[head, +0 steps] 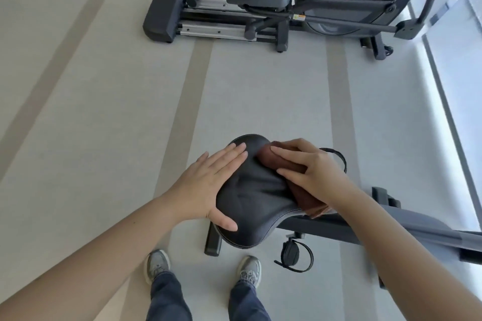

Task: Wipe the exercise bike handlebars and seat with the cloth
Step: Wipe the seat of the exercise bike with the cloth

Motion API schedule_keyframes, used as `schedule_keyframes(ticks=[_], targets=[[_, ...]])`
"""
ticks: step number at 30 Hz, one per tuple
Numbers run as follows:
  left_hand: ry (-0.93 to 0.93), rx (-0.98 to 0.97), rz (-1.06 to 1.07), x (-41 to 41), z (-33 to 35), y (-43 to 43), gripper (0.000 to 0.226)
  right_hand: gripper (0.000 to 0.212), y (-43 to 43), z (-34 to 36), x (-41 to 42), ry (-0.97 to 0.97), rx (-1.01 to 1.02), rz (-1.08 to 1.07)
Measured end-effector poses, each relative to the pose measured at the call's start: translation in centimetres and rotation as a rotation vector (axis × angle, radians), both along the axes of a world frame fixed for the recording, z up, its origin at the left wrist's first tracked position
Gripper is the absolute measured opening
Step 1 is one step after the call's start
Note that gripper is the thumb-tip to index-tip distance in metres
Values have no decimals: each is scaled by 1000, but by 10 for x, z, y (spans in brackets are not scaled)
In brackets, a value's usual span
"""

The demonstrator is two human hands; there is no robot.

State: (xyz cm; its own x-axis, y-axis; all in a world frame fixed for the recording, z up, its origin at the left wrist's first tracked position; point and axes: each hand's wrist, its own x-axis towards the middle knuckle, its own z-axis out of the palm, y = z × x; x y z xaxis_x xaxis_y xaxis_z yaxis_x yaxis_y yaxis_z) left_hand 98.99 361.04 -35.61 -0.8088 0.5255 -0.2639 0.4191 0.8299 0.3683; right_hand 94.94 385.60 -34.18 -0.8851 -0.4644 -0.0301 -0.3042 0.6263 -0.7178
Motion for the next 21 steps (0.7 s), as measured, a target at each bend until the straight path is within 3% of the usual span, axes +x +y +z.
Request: schedule_keyframes(ticks=[10,15,21], targets=[[-9,-169,0,4,14,11,129,38,-23,-11,-51,-205,-80,-6],[-48,-133,17,5,19,20,133,46,39,-11,-32,-333,-21,152],[-102,13,142,5,19,32,130,21,21,-19,-46,-357,-94,5]])
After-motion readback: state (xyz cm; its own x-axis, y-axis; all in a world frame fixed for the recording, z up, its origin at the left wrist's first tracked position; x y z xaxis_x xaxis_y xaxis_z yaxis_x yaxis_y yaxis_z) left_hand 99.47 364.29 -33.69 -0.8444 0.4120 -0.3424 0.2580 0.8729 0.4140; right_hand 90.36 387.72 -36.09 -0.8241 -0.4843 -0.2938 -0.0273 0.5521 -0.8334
